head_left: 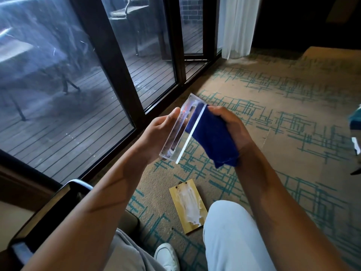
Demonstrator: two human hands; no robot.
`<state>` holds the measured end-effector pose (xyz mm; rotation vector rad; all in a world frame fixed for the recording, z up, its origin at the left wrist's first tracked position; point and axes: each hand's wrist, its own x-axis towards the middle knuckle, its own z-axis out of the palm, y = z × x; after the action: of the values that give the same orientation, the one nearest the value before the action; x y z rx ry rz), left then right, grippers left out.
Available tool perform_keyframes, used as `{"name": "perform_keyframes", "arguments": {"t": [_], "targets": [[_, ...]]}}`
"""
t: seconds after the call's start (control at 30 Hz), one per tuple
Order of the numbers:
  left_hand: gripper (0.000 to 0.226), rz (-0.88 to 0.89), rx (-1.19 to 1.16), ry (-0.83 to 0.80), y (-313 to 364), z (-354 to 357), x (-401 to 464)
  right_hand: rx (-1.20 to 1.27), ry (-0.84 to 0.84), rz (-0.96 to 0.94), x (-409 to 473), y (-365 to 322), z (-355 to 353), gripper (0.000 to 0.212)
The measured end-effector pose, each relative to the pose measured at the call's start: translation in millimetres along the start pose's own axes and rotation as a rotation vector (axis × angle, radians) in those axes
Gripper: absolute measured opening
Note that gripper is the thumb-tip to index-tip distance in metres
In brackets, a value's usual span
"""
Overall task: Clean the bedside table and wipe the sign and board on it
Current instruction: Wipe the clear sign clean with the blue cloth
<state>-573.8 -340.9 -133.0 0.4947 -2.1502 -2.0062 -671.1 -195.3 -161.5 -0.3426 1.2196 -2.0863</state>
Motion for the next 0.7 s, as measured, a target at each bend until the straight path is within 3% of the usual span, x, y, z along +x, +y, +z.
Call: {"name": "perform_keyframes", "arguments": {"t": [0.2,0.33,0.43,0.6,0.7], "targets": [[0.05,0.002,0.104,0.015,-9,1,10,0.102,-0.006,-0.012,1,3,-7,0.021],[0.049,0.017,0.138,0.022,-7,1,9,-0.024,-0.002,0.019,0,2,-8,0.028],[0.054,0.025,0.183,0.029,-9,0,11,-0.193,-0.005,0.036,-6,2,-7,0.007],[0.043,0.001,0.043,0.09,-8,2,13,-0.199,-0.125,0.097,-12,21,1,0.032],[0.041,0.012,-0.058,0.119,-12,0,17,-0.131,-0.168,0.121,-15,31,5,0.031]]}}
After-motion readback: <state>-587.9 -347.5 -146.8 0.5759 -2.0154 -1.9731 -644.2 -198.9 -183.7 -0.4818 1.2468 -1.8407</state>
